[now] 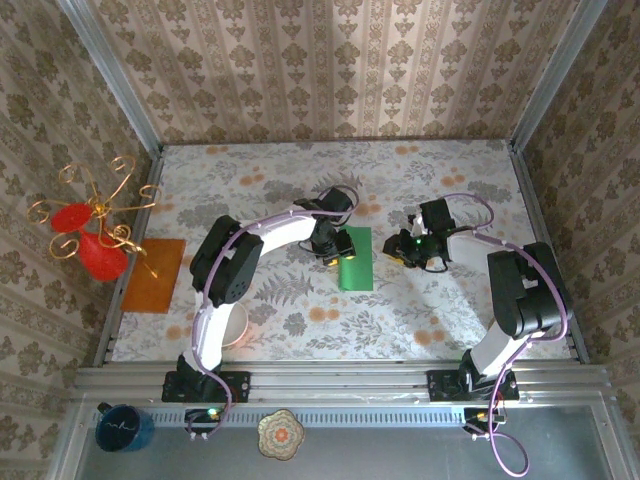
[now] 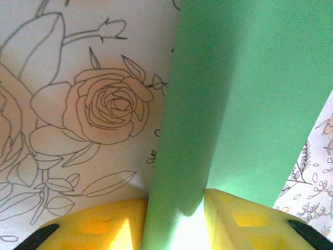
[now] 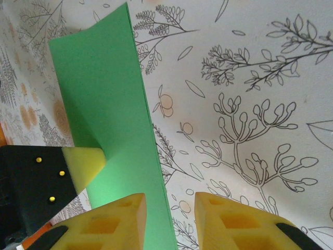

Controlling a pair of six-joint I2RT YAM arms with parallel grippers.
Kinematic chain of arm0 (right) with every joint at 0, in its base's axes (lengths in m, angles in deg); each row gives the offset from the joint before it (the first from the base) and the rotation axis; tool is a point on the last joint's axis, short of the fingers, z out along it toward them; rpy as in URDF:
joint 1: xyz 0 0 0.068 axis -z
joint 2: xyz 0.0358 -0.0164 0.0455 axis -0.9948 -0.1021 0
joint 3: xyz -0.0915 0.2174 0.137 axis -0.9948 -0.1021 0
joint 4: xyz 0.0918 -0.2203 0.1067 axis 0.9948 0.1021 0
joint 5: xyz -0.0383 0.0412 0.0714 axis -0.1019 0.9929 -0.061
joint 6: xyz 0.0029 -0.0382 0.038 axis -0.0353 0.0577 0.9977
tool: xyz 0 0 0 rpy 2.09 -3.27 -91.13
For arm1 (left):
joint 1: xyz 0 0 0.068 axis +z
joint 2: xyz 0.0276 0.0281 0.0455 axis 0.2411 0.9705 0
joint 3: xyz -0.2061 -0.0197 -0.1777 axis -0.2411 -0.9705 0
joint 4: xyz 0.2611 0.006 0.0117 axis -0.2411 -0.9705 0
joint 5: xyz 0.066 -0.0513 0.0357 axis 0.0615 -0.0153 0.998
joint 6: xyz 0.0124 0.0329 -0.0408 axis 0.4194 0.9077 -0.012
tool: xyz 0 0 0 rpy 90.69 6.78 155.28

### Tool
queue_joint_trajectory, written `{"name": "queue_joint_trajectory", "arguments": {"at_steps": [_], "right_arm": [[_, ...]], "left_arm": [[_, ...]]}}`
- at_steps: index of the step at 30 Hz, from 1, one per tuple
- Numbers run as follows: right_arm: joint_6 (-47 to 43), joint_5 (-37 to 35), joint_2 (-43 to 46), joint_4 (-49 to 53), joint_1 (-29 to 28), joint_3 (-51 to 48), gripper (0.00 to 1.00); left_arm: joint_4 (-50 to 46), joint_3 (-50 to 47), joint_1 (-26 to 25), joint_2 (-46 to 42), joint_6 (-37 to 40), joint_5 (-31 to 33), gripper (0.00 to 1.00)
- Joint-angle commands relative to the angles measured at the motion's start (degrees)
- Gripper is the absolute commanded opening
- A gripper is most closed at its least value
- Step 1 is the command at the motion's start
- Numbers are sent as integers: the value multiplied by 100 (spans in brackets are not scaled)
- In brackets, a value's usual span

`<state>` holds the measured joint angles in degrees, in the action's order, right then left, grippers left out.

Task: Fold a paper plane with a square sheet of paper (pick it up from the middle)
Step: Hold the square sheet of paper at the center of the table.

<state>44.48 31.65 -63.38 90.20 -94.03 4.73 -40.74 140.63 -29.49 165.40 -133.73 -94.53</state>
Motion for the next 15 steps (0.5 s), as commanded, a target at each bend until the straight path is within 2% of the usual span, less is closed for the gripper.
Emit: {"name": "queue_joint_trajectory", "arguments": {"at_steps": [1, 15], "right_arm": [[-7, 147, -62, -55, 22, -42, 32], [-152, 623, -216, -259, -180, 69, 29]], "left_arm": [[-223, -456, -176, 1142, -142, 72, 39], [-319, -320, -217, 1302, -76, 54, 39]]}}
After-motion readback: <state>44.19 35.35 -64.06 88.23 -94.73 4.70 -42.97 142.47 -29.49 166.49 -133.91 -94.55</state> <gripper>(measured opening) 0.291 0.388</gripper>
